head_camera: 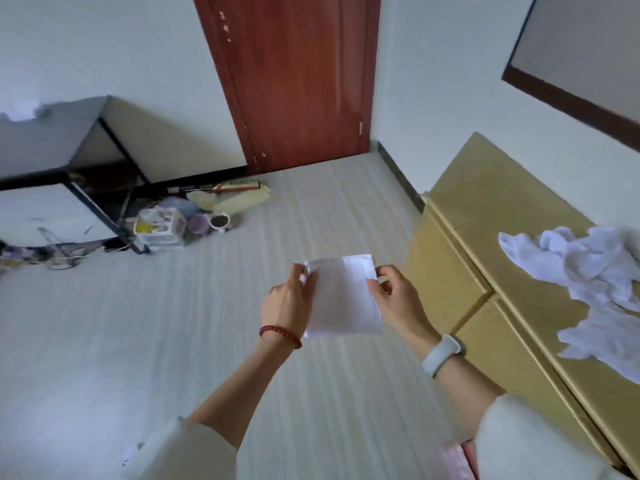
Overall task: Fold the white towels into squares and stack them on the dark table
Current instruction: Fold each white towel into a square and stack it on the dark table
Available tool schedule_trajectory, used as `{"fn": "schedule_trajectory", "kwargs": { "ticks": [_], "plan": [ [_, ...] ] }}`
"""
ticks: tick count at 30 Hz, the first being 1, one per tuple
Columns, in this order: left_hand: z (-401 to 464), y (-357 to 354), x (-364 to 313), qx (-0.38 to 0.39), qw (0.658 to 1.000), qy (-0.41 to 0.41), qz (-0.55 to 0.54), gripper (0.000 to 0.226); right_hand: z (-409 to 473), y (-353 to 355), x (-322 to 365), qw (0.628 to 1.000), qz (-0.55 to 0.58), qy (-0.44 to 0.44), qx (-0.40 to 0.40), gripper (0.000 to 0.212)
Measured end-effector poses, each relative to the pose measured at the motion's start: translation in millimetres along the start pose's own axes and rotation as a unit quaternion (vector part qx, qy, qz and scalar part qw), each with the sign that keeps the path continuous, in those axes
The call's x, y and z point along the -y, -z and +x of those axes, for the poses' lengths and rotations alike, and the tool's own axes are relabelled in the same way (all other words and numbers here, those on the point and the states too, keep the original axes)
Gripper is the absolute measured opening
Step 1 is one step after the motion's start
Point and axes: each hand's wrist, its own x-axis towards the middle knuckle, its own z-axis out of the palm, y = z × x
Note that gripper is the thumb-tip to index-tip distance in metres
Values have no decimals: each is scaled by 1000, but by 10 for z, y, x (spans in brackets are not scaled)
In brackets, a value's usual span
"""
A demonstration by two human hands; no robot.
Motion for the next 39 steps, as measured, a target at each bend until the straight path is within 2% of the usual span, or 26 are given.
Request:
{"fn": "schedule_trajectory", "kwargs": {
  "ticks": [2, 6, 10, 15, 21, 26, 31, 35, 39],
  "plan": [
    [146, 395, 432, -5, 999, 4, 32, 31, 129, -493, 423, 998, -35, 38, 27, 12],
    [270, 923, 1213, 22, 998, 50, -3, 34, 417, -1398, 1045, 989, -62, 92, 98, 14],
    [507, 1301, 1983, -56, 992, 110, -14, 30, 738, -2312, 1489, 972, -99, 142, 157, 17],
    [1336, 1873, 2971, -149, 971, 186, -6, 26, 1430, -3507, 2102, 951, -135, 193, 202, 21],
    [2717, 2797, 4020, -187, 949, 254, 12, 24, 2535, -4953, 3155, 930, -65, 148, 330, 18],
    [3336, 3702, 4916, -241, 912, 332, -4, 22, 2993, -6104, 4153, 894, -32, 145, 423, 8],
    [3848, 4638, 6019, -302, 885, 354, -25, 18, 3287, -7427, 5098, 886, -16, 185, 426, 9],
    [4340, 5338, 7011, -312, 886, 342, -33, 17, 3523, -8563, 5776, 887, 4, 207, 412, 7],
    [4959, 6115, 7990, -294, 895, 333, -47, 15, 3812, -9612, 6494, 892, 3, 192, 409, 12]
  ]
}}
